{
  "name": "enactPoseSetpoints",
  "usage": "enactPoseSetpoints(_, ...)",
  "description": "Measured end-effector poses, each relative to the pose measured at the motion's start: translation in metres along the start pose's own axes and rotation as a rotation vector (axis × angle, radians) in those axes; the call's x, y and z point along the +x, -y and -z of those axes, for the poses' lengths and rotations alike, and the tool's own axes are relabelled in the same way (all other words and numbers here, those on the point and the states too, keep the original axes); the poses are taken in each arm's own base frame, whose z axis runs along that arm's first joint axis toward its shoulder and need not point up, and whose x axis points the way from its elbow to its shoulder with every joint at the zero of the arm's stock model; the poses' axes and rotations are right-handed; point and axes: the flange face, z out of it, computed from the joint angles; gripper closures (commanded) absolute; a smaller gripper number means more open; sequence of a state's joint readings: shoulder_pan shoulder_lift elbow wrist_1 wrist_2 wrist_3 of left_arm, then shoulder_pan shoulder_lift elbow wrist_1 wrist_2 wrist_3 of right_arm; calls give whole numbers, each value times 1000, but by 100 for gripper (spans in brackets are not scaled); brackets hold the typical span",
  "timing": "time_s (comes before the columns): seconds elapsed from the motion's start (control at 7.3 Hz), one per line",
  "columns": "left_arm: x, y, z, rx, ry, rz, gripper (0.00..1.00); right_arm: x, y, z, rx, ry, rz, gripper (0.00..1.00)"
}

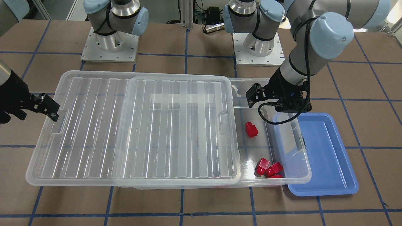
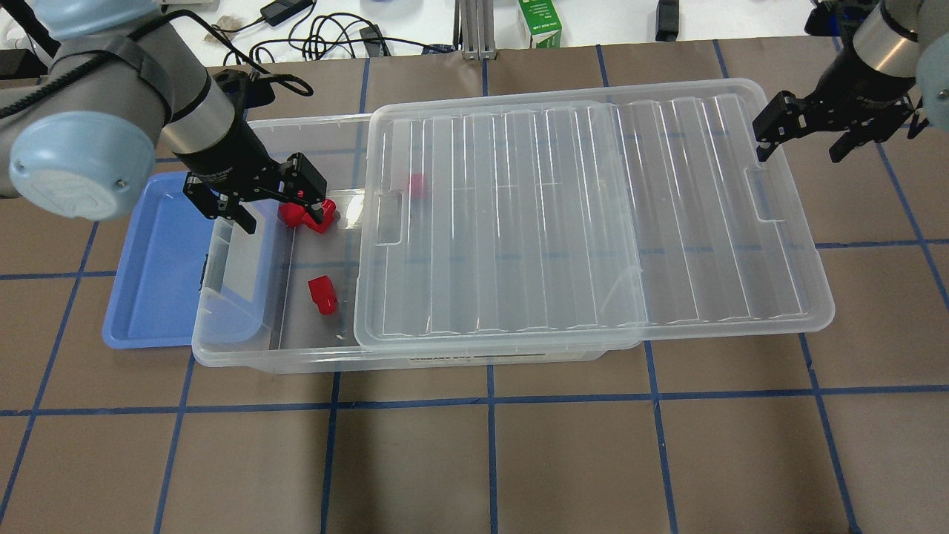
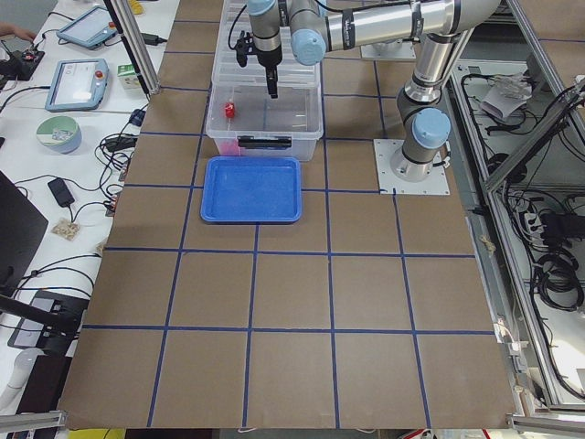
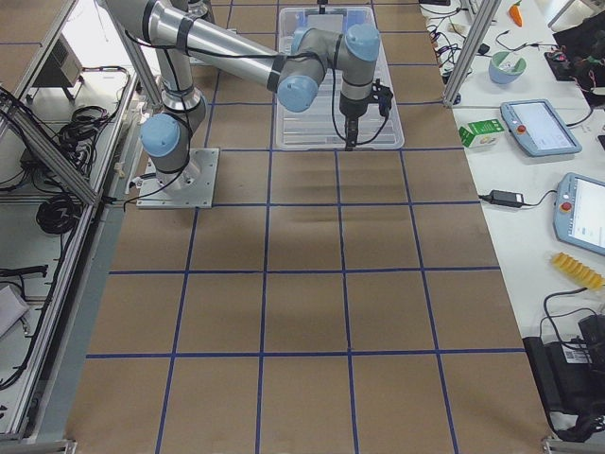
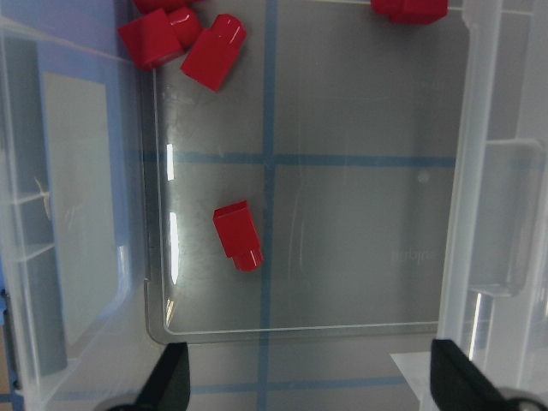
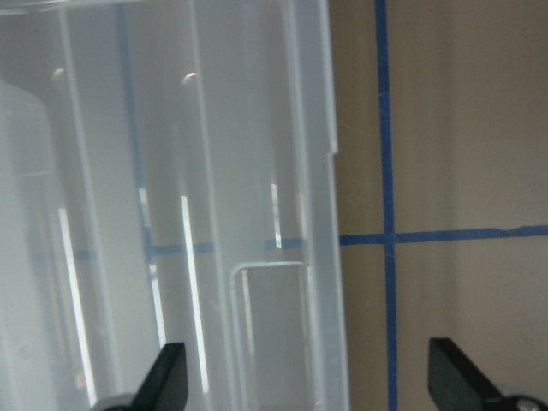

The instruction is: Place red block in blue tray from box

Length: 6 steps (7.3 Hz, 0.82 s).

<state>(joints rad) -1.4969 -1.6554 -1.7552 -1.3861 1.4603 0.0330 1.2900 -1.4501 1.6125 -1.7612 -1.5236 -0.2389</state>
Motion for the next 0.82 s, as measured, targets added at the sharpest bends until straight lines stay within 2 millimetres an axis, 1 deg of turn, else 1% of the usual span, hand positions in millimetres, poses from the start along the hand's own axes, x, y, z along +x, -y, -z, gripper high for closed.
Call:
enactPoseSetpoints(0.14, -2, -1, -16, -4, 3, 6, 0, -26, -9, 33, 0, 16, 8, 0)
enactPoseSetpoints(0.27, -4, -2, -29, -15, 4, 18, 0, -54, -22, 59, -5, 22, -2, 0)
enactPoseSetpoints(0.41, -6, 1, -41, -20, 4, 29, 0, -85, -39, 80, -5, 26, -25, 0)
enactPoseSetpoints(0.55, -7, 5, -53, -23, 5, 36, 0, -116, -56, 93, -3, 28, -50, 0)
enactPoseSetpoints(0.68, -9, 6, -67, -34, 5, 46, 0, -137, -67, 96, -4, 31, -70, 0)
enactPoseSetpoints(0.82, -12, 6, -81, -42, 5, 58, 0, -147, -71, 96, -3, 32, -79, 0)
